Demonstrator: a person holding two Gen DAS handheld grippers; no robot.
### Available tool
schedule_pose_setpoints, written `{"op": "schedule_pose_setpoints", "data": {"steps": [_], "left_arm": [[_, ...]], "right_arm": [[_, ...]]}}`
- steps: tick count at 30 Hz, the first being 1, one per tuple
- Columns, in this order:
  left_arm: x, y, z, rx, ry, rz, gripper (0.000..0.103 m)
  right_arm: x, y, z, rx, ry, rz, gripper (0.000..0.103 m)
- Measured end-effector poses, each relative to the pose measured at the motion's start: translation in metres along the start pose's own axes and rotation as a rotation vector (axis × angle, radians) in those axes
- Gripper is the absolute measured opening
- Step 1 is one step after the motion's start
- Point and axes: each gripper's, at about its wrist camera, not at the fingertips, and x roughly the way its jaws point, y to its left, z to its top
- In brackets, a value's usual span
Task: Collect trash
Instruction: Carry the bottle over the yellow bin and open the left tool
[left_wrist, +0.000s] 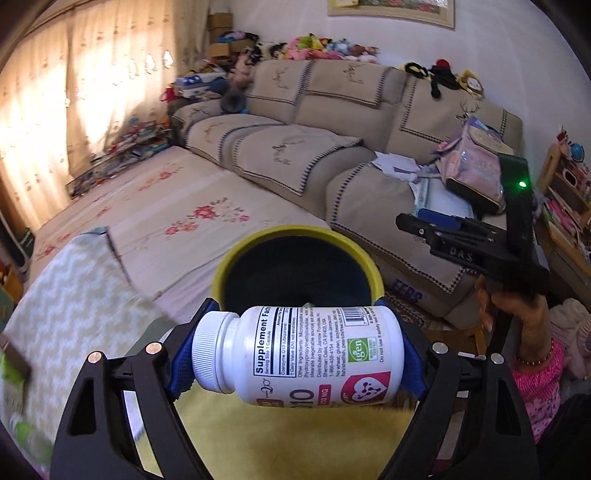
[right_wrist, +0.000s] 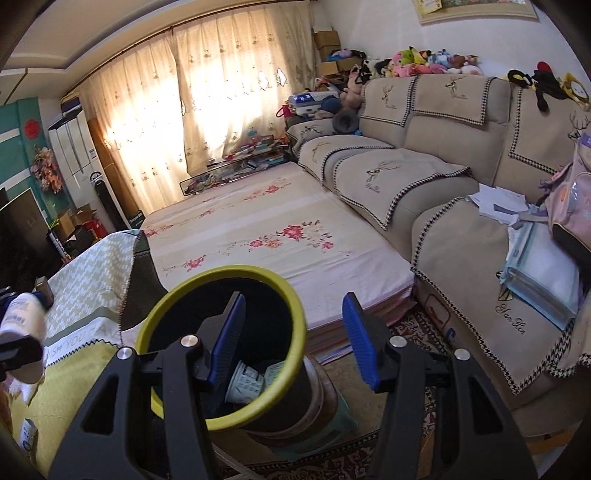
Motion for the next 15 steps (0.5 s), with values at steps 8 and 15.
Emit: {"op": "schedule_pose_setpoints", "data": {"steps": [8, 15], "left_arm": [[0.074, 0.006, 0.034, -0.034, 0.069, -0.003, 0.085], [0.046, 0.017, 0.045, -0.055, -0.01, 0.052, 0.094]], "right_arm": [[-0.002, -0.025, -0.003, 0.033, -0.006, -0.029, 0.055], [0.002, -0.018, -0.005, 0.022, 0.006, -0.011, 0.056]]}}
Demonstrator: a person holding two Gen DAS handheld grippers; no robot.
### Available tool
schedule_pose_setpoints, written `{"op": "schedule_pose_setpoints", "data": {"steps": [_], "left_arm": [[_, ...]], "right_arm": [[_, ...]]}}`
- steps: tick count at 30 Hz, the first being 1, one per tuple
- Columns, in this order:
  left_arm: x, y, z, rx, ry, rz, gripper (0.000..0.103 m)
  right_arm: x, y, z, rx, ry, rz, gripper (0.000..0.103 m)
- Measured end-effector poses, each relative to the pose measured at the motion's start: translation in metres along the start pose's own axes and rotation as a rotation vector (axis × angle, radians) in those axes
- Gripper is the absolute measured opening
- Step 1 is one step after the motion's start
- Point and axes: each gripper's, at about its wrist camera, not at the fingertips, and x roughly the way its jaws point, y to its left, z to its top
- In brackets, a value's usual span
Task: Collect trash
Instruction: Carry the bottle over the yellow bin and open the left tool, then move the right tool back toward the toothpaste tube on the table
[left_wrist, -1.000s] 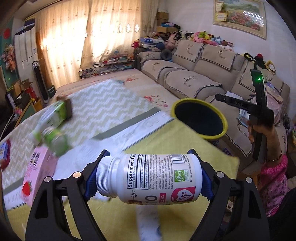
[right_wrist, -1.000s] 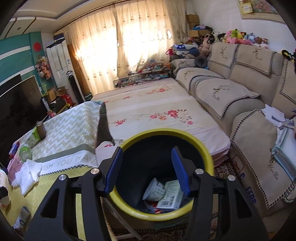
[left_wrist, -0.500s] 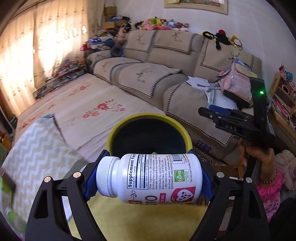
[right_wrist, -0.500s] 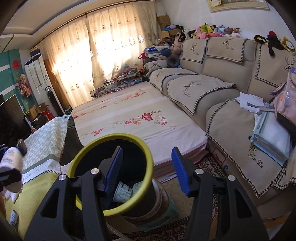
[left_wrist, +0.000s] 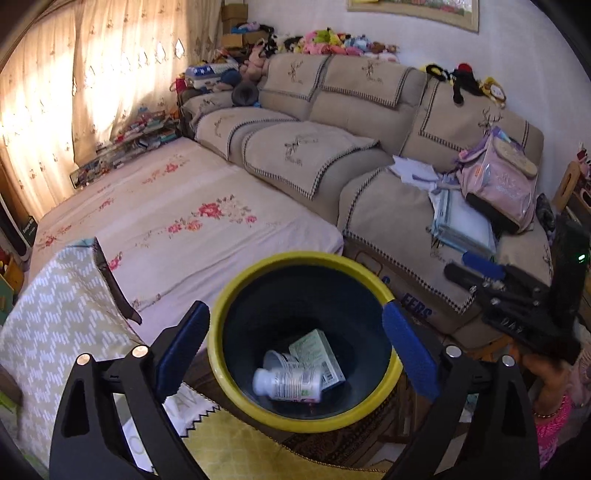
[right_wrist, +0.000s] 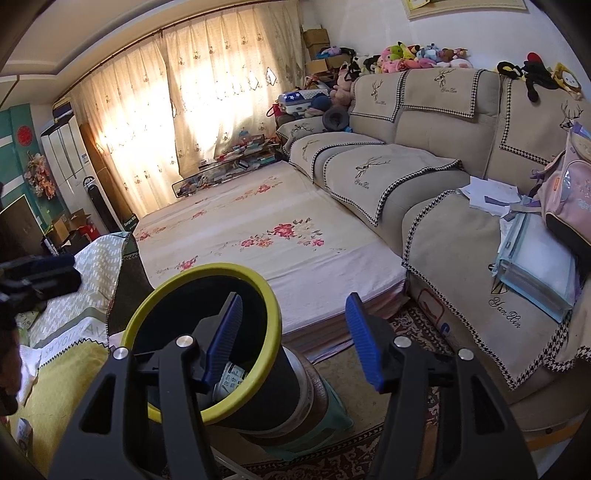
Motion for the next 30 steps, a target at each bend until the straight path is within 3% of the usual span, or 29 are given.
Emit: {"op": "schedule_pose_setpoints", "data": {"steps": [7, 11, 18, 25, 30], "left_arm": [[-0.092, 0.002, -0.005, -0.036, -0.147, 0.051, 0.096], [-0.149, 0.012, -0.031, -0.096, -0.224, 0.14, 0.098], [-0.245, 0.045, -0.107, -0.256, -0.296, 0.32, 0.098], [-0.315, 0.072, -0.192, -0.379, -0.298, 0.516, 0.098], [-0.352, 0.083, -0.239, -0.451, -0.312, 0.582, 0.098]], "right_arm": [[-0.003, 0.019, -0.001, -0.031, -0.002, 0.033, 0.057], [-0.004, 0.038, -0.003, -0.067, 0.004, 0.063, 0.057], [-0.005, 0.101, -0.023, -0.203, 0.056, 0.176, 0.057], [-0.022, 0.205, -0.073, -0.408, 0.142, 0.382, 0.057], [-0.051, 0.264, -0.101, -0.533, 0.173, 0.52, 0.057]]}}
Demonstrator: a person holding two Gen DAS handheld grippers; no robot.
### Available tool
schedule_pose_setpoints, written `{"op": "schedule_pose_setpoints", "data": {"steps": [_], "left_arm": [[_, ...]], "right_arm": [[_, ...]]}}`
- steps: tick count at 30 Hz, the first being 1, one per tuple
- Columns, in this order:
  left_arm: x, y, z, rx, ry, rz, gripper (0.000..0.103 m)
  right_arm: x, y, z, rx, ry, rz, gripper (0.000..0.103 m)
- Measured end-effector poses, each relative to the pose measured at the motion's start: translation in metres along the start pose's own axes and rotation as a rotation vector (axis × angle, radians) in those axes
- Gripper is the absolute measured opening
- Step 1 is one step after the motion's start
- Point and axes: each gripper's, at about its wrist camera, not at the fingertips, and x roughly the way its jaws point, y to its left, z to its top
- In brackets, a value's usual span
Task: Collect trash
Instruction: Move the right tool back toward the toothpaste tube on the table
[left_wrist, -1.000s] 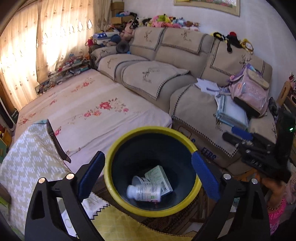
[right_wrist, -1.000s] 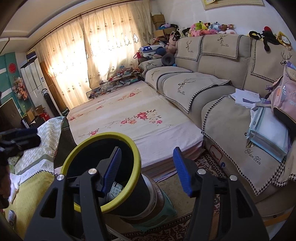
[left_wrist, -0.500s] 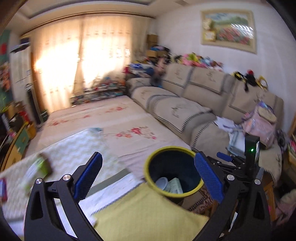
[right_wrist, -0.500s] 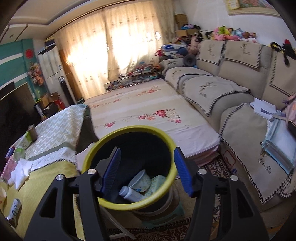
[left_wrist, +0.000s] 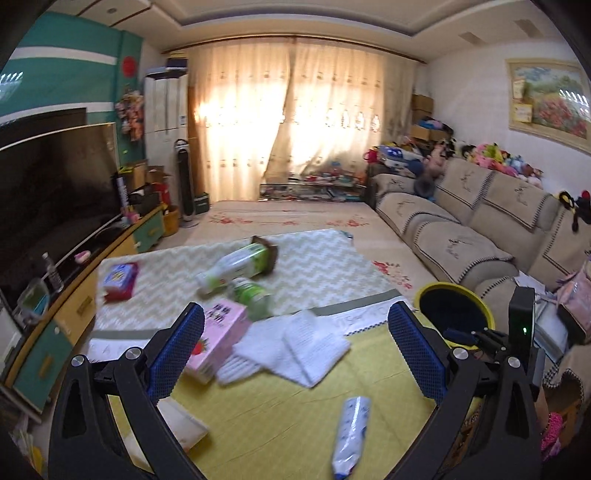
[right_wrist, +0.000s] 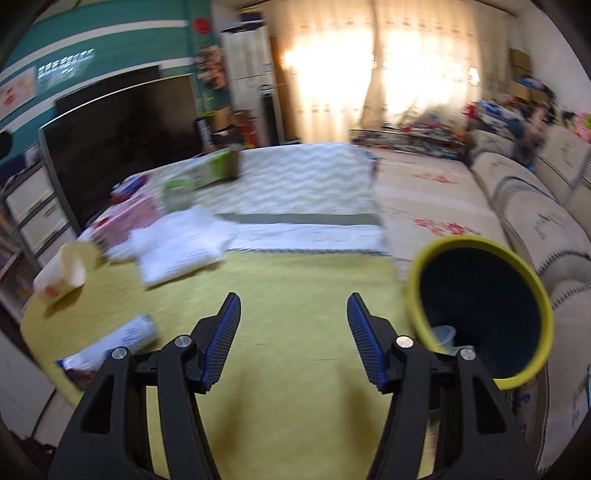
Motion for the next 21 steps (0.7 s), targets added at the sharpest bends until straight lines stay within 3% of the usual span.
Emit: {"op": "schedule_pose_setpoints", "data": {"steps": [6, 10, 13, 16, 21], "left_arm": [[-0.023, 0.044, -0.021, -0.082, -0.022, 0.026, 0.098], [-0.023, 0.05, -0.023, -0.113, -0.026, 0.026, 0.098], [-0.026, 0.048, -0.024, -0.116, -0.028, 0.019, 0.098], [-0.027, 0.043, -0.025, -0.103, -0.027, 0.022, 0.098], [-0.021, 0.048, -0.026, -0.122, -0.02, 0.022, 0.098]], "right_arm": [[-0.017, 0.08, -0.016, -0.145, 0.043, 0.189, 0.057], [-0.028, 0.132, -0.029, -0.264, 0.002, 0.285, 0.062], [-0.023, 0.159, -0.034, -0.329, -0.009, 0.301, 0.062], [-0.016, 0.173, -0.04, -0.399, -0.01, 0.249, 0.062], [-0.008, 0.166, -0.052, -0.424, 0.013, 0.182, 0.062]]}}
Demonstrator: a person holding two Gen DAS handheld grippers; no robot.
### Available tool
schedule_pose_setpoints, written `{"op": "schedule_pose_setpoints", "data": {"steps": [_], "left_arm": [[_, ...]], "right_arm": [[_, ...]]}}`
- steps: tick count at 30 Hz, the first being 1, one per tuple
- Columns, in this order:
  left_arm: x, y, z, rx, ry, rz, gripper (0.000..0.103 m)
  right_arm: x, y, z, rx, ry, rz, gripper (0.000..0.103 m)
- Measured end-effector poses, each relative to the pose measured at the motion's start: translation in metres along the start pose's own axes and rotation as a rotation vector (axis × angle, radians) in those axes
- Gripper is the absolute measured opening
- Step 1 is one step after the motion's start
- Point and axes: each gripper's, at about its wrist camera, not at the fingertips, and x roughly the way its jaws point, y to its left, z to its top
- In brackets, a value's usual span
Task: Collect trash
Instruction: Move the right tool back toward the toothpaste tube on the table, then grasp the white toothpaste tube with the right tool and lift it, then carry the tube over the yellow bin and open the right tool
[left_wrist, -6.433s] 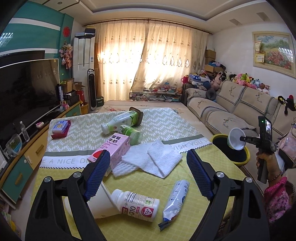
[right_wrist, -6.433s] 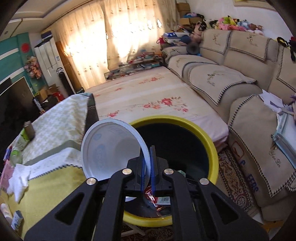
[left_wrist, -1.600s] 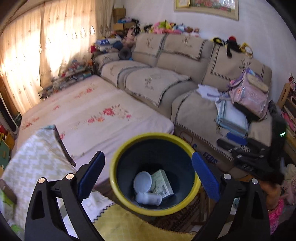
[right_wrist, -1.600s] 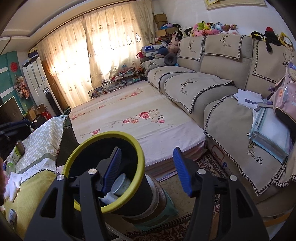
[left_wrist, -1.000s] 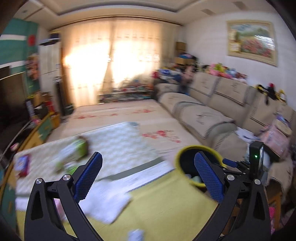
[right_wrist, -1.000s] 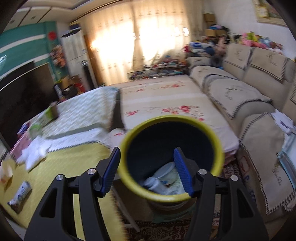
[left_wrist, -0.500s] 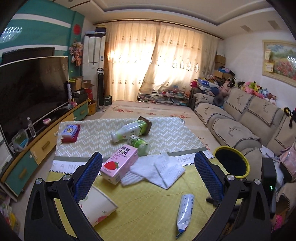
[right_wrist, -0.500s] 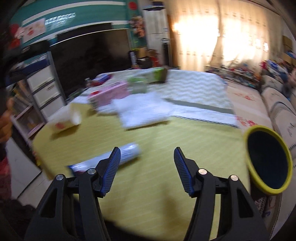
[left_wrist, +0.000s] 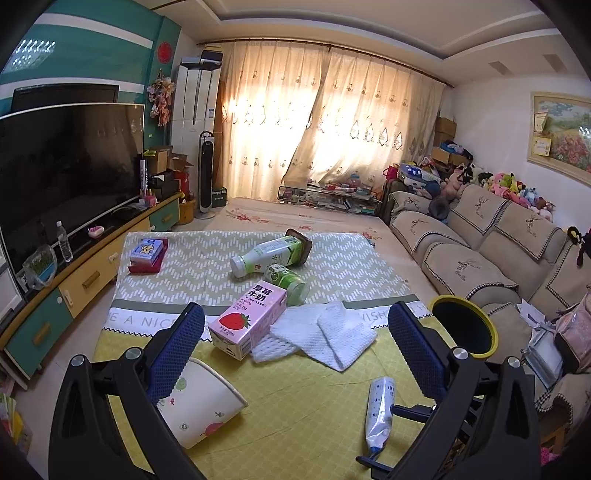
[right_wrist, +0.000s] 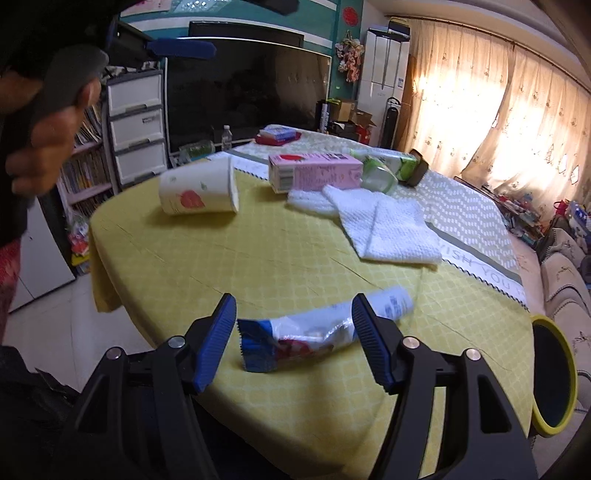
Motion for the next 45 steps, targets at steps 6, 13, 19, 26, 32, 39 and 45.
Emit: {"op": "schedule_pose_setpoints", "data": {"steps": [6, 13, 19, 26, 32, 39, 45], "left_arm": [[0.009, -0.004, -0.001, 0.002, 0.014, -0.013, 0.098], [0.016, -0.009, -0.003, 0.008, 0.02, -0.023, 0.098], [0.021, -0.012, -0.006, 0.012, 0.026, -0.026, 0.098], [0.023, -0.012, -0.008, 0.016, 0.029, -0.034, 0.098], [0.026, -0.009, -0.012, 0.006, 0.034, -0.035, 0.098], [0.029, -0.009, -0.014, 0.007, 0.038, -0.036, 0.098], [0.033, -0.013, -0.016, 0.018, 0.046, -0.045, 0.098]], "right_arm": [[-0.006, -0.046, -0.021, 0.085, 0.024, -0.086, 0.062], [-0.005, -0.089, -0.03, 0.239, -0.015, -0.064, 0.062], [0.004, -0.078, -0.023, 0.263, -0.029, -0.042, 0.06], [0.021, -0.067, -0.019, 0.29, 0.018, -0.076, 0.039], [0.014, -0.082, -0.023, 0.335, -0.005, -0.057, 0.023], [-0.011, -0.093, -0.024, 0.348, -0.055, -0.033, 0.023], [-0.033, -0.131, -0.032, 0.421, -0.1, -0.133, 0.023]]}}
